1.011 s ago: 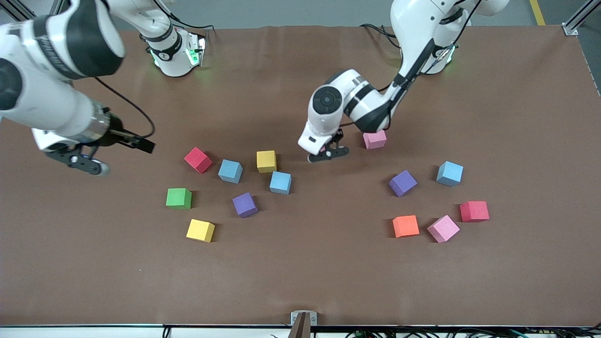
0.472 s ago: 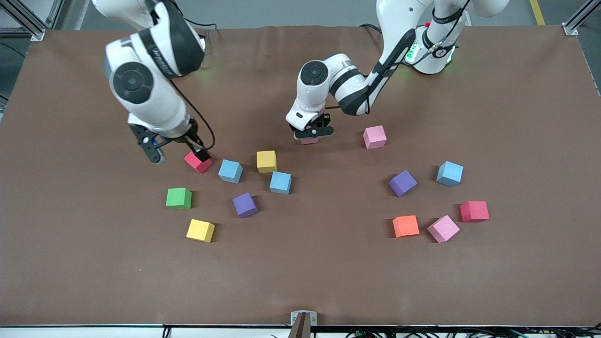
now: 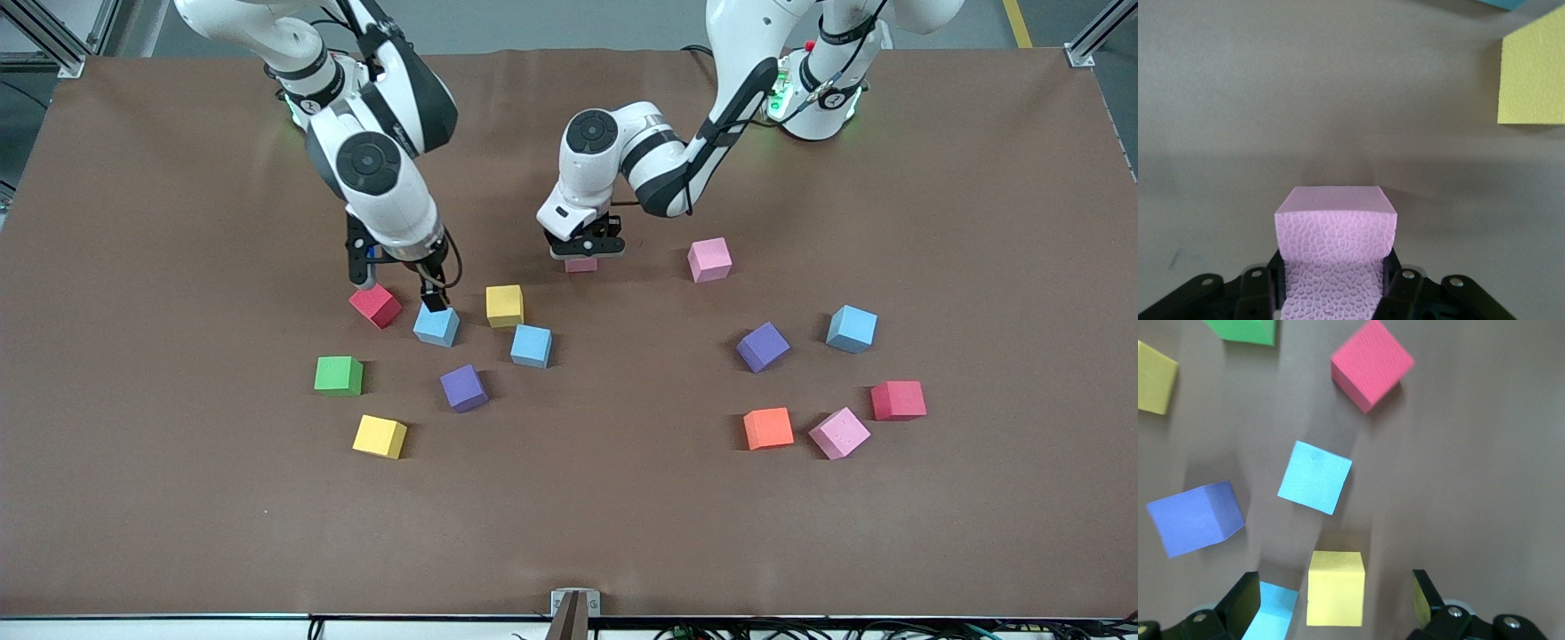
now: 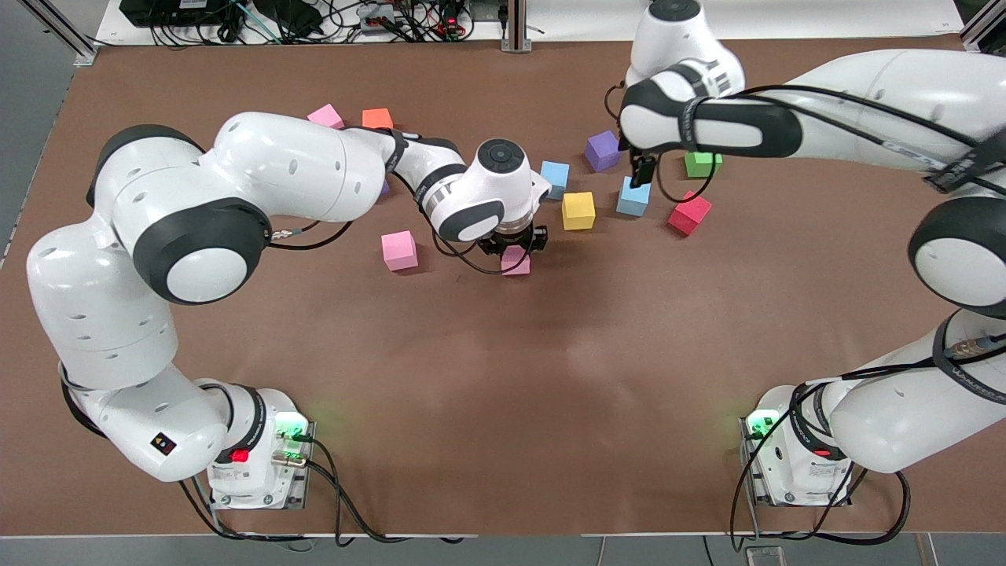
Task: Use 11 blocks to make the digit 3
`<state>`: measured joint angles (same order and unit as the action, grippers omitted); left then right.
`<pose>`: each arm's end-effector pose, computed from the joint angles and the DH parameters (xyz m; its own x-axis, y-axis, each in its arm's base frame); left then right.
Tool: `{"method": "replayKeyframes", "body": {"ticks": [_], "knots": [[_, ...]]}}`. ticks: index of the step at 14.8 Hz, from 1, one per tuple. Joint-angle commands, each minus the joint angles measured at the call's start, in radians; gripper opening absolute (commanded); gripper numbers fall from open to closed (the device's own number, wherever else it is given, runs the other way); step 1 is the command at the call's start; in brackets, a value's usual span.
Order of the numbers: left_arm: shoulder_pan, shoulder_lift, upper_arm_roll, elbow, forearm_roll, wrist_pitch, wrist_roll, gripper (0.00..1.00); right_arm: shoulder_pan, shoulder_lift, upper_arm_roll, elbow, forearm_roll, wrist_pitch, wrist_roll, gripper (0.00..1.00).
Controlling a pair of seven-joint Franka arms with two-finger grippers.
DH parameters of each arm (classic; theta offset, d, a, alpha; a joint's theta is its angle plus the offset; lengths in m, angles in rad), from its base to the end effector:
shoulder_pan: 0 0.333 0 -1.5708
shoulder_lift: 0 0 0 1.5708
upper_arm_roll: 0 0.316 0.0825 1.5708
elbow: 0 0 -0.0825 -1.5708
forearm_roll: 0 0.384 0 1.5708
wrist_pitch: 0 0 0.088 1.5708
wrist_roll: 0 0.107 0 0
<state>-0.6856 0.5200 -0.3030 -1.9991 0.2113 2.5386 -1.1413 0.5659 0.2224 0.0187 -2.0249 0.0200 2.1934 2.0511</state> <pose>0.3388 -0.5101 0.2108 0.9997 0.0227 0.0035 0.0224 -0.9981 0.0574 0.4862 0.3223 0.3354 0.0919 -0.9957 0.0074 -0.9942 -0.0914 0.0570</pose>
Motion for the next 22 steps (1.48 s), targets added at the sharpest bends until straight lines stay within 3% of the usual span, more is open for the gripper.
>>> {"method": "replayKeyframes", "body": {"ticks": [1,8,11,12,13,14,15,22], "knots": [[-0.003,0.011,0.004,-0.004,0.065,0.026,-0.009,0.24,0.018,0.072,-0.008,0.009,0.034,0.055,0.057,1.0],[-0.014,0.028,0.004,-0.004,0.077,0.075,-0.017,0.25,0.107,0.176,-0.008,0.017,0.041,0.184,0.074,1.0],[-0.014,0.029,0.004,-0.001,0.088,0.081,-0.017,0.3,0.129,0.205,-0.01,0.017,0.041,0.221,0.073,1.0],[-0.014,0.029,0.004,-0.001,0.088,0.083,-0.017,0.36,0.13,0.213,-0.01,0.017,0.04,0.233,0.073,1.0],[-0.012,0.031,0.004,-0.001,0.088,0.083,-0.017,0.56,0.134,0.218,-0.01,0.017,0.04,0.244,0.07,1.0],[-0.014,0.034,0.004,0.002,0.088,0.083,-0.017,0.93,0.135,0.222,-0.01,0.018,0.037,0.249,0.069,1.0],[-0.014,0.034,0.004,0.003,0.088,0.083,-0.017,1.0,0.135,0.225,-0.01,0.023,0.032,0.247,0.066,1.0],[-0.002,-0.037,0.004,0.002,0.088,0.04,-0.018,1.0,0.135,0.241,-0.011,0.041,0.0,0.25,0.061,1.0]]}}
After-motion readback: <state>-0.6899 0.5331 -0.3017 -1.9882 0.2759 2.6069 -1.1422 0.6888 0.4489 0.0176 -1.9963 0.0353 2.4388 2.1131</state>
